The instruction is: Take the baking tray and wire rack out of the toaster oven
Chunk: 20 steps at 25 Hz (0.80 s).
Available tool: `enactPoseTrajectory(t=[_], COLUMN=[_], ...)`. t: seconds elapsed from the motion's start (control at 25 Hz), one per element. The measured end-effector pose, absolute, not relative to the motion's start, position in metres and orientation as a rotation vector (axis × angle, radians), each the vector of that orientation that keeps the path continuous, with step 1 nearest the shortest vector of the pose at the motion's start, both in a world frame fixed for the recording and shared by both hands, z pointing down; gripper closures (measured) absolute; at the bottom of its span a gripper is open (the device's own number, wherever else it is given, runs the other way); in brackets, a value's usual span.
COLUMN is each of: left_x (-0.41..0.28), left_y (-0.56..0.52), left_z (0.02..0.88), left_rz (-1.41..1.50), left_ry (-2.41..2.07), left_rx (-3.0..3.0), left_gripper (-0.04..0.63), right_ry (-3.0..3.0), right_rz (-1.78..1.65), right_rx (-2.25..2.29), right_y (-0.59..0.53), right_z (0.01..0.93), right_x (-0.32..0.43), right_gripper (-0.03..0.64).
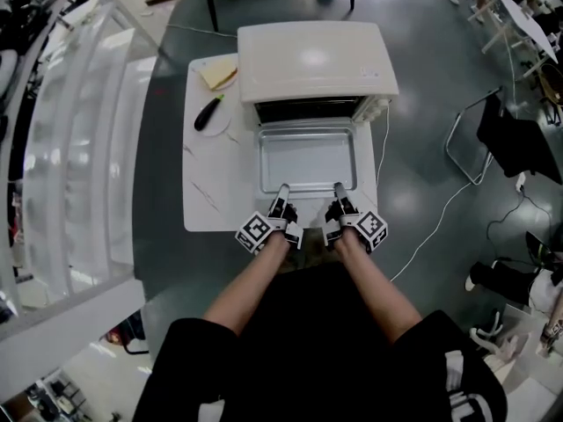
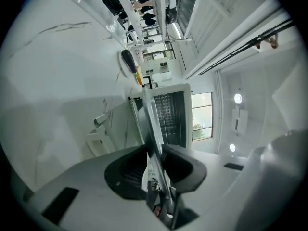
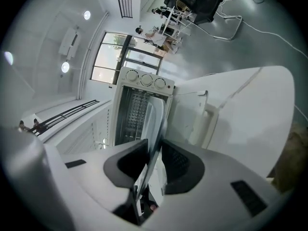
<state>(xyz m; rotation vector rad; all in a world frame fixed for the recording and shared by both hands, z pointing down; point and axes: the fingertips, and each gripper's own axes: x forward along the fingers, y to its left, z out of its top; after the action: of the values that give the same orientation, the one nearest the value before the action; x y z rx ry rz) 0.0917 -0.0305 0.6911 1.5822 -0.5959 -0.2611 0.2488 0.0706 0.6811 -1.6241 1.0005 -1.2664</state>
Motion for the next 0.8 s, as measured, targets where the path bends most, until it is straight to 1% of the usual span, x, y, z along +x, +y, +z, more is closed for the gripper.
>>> enactPoseTrajectory(t=[0.24, 0.8], left_x=[0.052, -0.101], left_y=[-0.032, -0.051], left_z=[0.684, 0.683], left_rz=[-0.242, -0.322], left_ry=[-0.597, -0.700], left_rx=[1.597, 1.563], left_gripper=[0.489, 0.489], right_ry=[1.049, 1.226], right_rz=[-1.277, -1.402], right_rx=[-1.623, -1.579], right_y=[0.068, 0.028], right_z=[0.674, 0.678], right_x=[0.210, 0.065], right_gripper=[0.508, 0.499])
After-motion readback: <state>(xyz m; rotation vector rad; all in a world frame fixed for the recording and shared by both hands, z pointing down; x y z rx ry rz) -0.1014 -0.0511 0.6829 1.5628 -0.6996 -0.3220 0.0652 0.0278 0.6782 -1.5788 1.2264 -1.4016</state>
